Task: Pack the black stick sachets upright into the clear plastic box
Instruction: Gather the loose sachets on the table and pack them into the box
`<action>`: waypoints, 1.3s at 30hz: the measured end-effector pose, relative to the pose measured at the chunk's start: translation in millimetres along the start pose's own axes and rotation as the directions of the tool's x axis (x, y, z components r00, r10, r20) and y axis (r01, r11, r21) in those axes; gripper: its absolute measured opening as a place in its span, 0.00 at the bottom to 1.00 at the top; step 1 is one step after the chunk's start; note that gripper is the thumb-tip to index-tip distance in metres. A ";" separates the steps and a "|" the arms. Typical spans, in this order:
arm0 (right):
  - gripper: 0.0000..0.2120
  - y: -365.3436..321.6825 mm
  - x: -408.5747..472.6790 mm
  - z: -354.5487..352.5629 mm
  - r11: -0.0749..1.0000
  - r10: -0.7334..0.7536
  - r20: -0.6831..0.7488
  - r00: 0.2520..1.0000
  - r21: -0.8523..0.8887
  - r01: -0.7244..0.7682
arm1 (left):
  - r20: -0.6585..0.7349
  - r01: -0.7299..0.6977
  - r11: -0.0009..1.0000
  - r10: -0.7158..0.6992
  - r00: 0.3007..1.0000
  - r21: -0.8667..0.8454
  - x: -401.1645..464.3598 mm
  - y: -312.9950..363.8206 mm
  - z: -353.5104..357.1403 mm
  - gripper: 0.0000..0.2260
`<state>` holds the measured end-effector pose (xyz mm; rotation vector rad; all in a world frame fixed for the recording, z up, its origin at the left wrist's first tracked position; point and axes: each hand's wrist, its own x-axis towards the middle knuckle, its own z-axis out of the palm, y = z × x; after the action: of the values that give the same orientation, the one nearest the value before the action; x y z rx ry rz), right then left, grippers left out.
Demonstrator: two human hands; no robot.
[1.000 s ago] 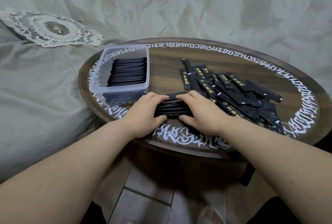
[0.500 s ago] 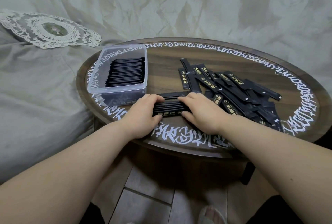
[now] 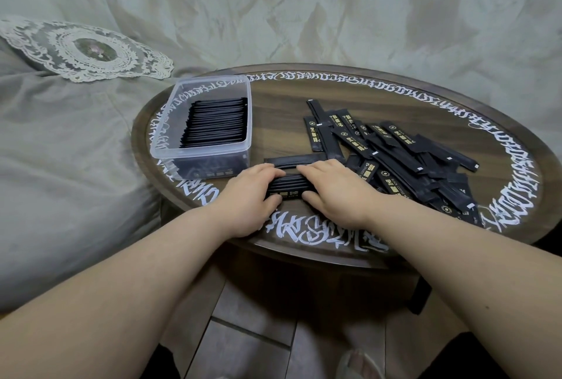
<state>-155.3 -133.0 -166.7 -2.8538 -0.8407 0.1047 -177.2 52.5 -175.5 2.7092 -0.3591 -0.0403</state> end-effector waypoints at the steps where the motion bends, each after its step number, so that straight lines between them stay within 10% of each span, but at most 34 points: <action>1: 0.23 0.2 -0.4 -1.0 1.000 0.000 0.000 1.000 0.001 0.000 | 0.009 0.001 1.000 -0.001 1.000 0.014 -0.1 -0.7 0.0 0.22; 21: 0.24 -4.7 -0.1 -9.6 0.989 0.089 0.092 0.992 0.113 -0.099 | 0.162 0.018 0.991 -0.040 0.986 0.131 2.2 6.7 -7.8 0.27; 39: 0.23 9.2 -4.4 -9.0 0.993 -0.016 -0.060 0.998 0.112 0.023 | -0.039 -0.059 0.997 0.061 0.997 0.056 -1.3 1.1 -12.3 0.20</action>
<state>-153.0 -144.2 -159.3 -2.7287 -0.8232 0.0628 -177.7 56.7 -163.7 2.7473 -0.4348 0.0420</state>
